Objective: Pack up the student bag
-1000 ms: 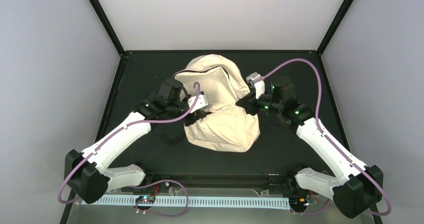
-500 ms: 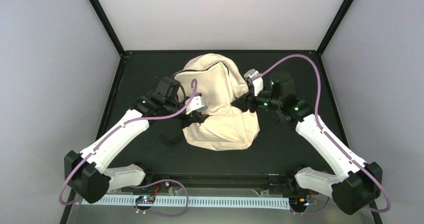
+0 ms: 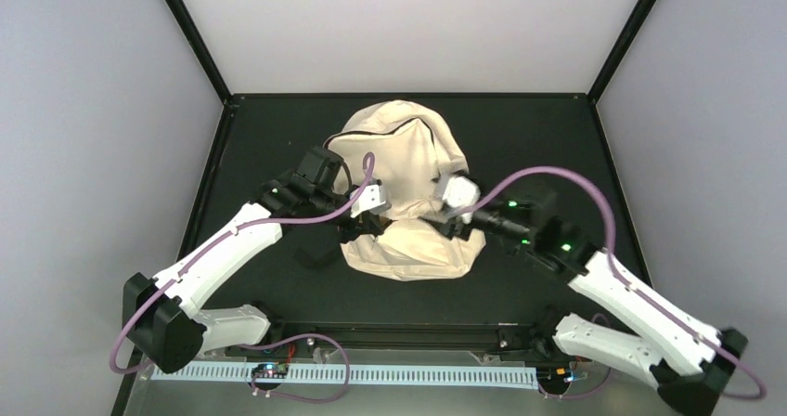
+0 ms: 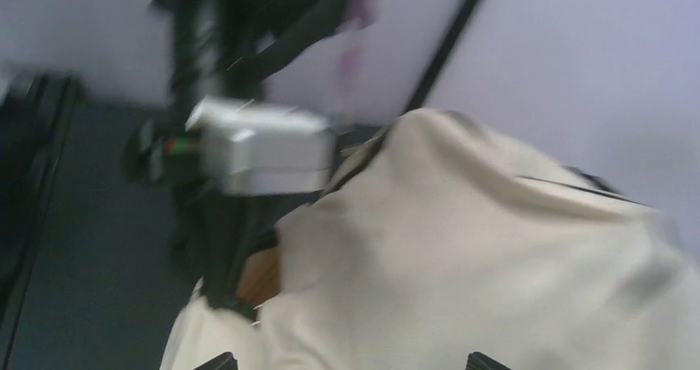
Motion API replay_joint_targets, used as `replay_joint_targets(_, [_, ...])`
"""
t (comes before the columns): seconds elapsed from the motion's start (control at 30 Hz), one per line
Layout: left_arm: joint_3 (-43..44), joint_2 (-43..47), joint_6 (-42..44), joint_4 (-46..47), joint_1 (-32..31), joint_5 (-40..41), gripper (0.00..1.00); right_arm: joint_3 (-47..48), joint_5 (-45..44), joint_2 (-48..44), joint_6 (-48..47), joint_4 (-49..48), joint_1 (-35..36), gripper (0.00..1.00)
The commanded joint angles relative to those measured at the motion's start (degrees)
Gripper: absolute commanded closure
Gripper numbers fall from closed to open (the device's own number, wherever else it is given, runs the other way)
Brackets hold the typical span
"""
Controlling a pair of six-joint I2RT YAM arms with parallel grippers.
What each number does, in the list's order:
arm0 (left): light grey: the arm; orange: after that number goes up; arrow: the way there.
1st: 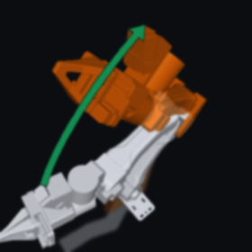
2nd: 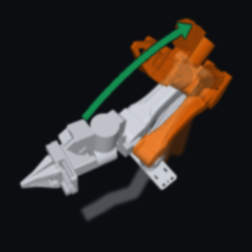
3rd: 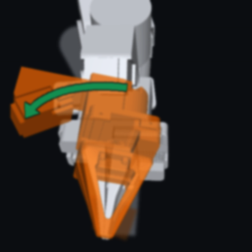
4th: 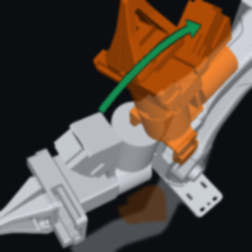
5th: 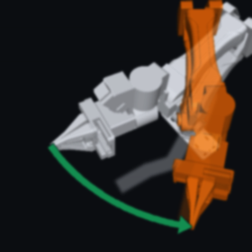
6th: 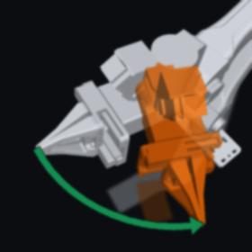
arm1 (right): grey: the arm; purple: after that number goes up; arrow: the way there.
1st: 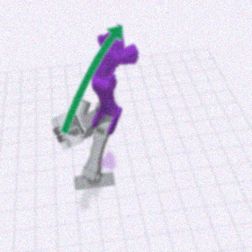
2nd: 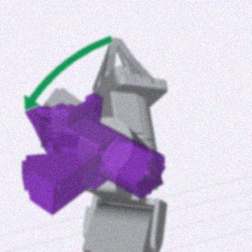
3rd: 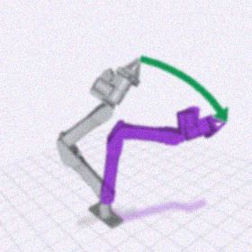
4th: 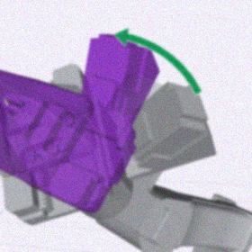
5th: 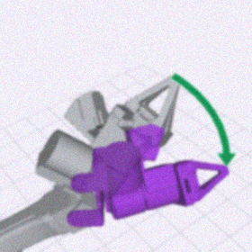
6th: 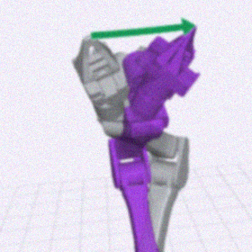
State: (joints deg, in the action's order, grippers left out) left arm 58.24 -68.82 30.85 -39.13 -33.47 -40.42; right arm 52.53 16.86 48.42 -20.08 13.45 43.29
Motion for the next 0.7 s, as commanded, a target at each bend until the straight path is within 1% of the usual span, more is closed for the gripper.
replay_joint_targets(0.0, [2.23,-0.45,0.87,-4.16,-0.50,-2.12,0.98,-1.62,-4.92,7.72,-19.76,3.36,9.30,0.25])
replay_joint_targets(0.07, [2.40,-0.55,0.92,-4.59,-0.57,-2.43,0.99,-1.43,-11.07,11.35,-24.74,2.87,11.98,0.23])
replay_joint_targets(0.13, [2.41,-0.59,1.32,-5.07,-0.54,-2.76,0.98,-1.37,-15.68,14.08,-28.91,1.93,13.05,0.21])
replay_joint_targets(0.33, [3.23,-0.46,2.54,-7.21,-0.62,-3.18,0.98,-1.82,-24.42,17.34,-37.35,0.00,13.14,0.20])
replay_joint_targets(0.4, [3.37,-0.37,3.05,-7.85,-0.61,-3.47,0.98,-2.10,-26.35,17.45,-38.88,0.08,13.13,0.23])
replay_joint_targets(0.43, [3.44,-0.43,3.30,-8.18,-0.58,-3.50,0.98,-2.35,-26.93,17.49,-39.62,0.02,13.14,0.28])
replay_joint_targets(0.53, [3.63,-0.53,3.98,-8.86,-0.54,-3.68,0.98,-2.82,-28.20,17.74,-40.86,0.40,13.14,0.57])
replay_joint_targets(0.6, [3.72,-0.63,4.12,-9.10,-0.56,-3.89,0.98,-2.94,-28.27,17.80,-40.99,0.82,13.13,0.66])
replay_joint_targets(0.67, [3.73,-0.62,4.27,-9.27,-0.61,-3.96,0.99,-2.95,-28.01,17.66,-40.99,1.23,13.14,0.71])
